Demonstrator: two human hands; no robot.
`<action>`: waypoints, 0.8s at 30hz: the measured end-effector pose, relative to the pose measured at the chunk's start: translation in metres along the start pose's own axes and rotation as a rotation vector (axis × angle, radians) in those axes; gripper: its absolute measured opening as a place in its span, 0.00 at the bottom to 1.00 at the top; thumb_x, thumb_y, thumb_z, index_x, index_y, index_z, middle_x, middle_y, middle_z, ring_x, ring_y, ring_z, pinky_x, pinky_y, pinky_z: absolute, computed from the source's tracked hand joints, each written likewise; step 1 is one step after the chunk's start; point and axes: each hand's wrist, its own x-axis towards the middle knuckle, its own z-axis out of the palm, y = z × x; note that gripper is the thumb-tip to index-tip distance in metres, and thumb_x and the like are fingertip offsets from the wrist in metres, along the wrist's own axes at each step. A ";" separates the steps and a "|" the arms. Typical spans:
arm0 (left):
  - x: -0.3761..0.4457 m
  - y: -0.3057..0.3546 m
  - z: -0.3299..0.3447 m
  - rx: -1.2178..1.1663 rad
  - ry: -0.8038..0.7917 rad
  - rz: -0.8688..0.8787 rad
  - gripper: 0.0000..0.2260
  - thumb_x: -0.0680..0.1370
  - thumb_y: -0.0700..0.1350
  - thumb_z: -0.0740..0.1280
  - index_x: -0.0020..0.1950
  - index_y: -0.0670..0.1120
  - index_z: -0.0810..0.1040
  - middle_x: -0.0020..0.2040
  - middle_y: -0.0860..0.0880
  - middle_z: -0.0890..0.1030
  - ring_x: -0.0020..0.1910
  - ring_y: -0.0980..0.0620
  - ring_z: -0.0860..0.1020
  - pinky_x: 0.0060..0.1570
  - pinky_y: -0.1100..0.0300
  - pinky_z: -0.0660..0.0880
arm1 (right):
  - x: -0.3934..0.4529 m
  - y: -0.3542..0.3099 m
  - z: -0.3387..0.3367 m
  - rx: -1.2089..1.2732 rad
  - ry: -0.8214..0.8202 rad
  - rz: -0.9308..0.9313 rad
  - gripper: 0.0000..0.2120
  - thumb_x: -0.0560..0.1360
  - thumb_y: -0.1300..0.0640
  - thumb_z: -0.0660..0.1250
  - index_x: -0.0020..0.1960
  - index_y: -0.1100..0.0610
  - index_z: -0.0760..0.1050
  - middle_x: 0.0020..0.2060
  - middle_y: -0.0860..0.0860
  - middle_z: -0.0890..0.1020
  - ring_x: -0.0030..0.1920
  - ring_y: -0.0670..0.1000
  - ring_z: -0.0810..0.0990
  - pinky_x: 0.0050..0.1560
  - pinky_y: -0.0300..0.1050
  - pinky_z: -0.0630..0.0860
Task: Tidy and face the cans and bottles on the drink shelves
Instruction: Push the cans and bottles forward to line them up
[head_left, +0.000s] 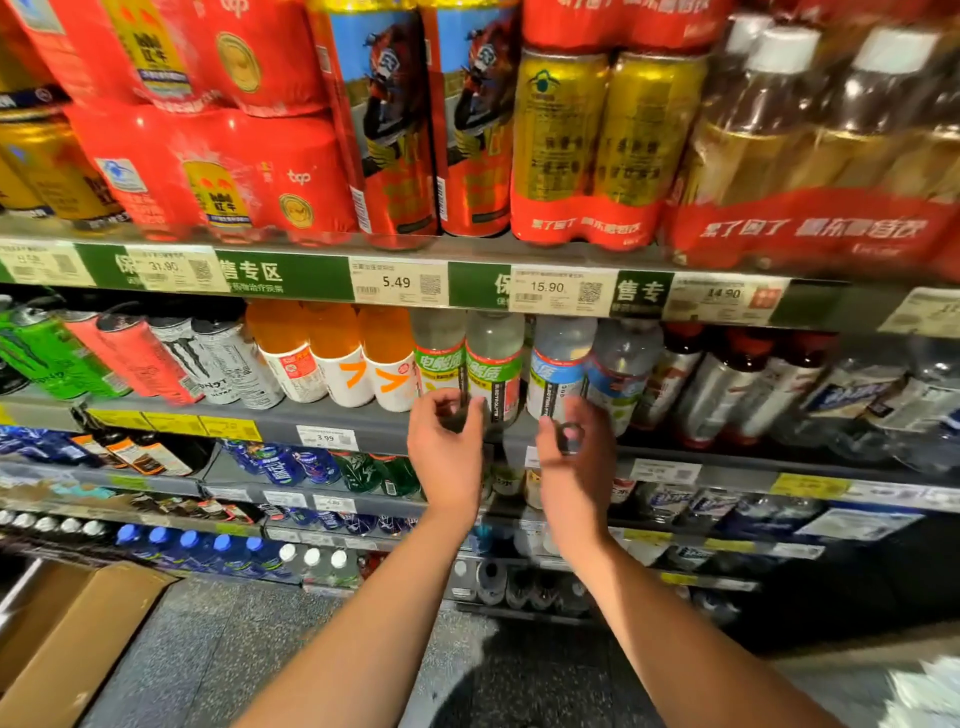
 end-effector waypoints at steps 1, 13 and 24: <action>-0.007 0.004 0.006 -0.013 -0.035 0.010 0.09 0.74 0.44 0.76 0.51 0.46 0.80 0.45 0.50 0.82 0.46 0.52 0.81 0.52 0.54 0.78 | 0.003 -0.003 -0.012 0.009 0.063 -0.009 0.16 0.77 0.56 0.71 0.63 0.49 0.71 0.56 0.44 0.76 0.57 0.46 0.77 0.59 0.50 0.77; -0.044 0.029 0.069 0.109 -0.255 0.006 0.29 0.71 0.52 0.77 0.70 0.51 0.73 0.62 0.53 0.82 0.57 0.57 0.80 0.58 0.57 0.78 | 0.044 0.028 -0.046 -0.062 0.073 0.013 0.26 0.70 0.47 0.73 0.66 0.49 0.72 0.56 0.48 0.79 0.56 0.50 0.80 0.56 0.55 0.78; -0.047 0.015 0.081 0.157 -0.139 -0.010 0.29 0.71 0.53 0.77 0.69 0.48 0.73 0.62 0.51 0.81 0.61 0.52 0.79 0.60 0.50 0.76 | 0.050 0.041 -0.045 -0.230 0.046 -0.029 0.32 0.67 0.51 0.79 0.66 0.58 0.71 0.57 0.53 0.78 0.59 0.53 0.78 0.57 0.55 0.77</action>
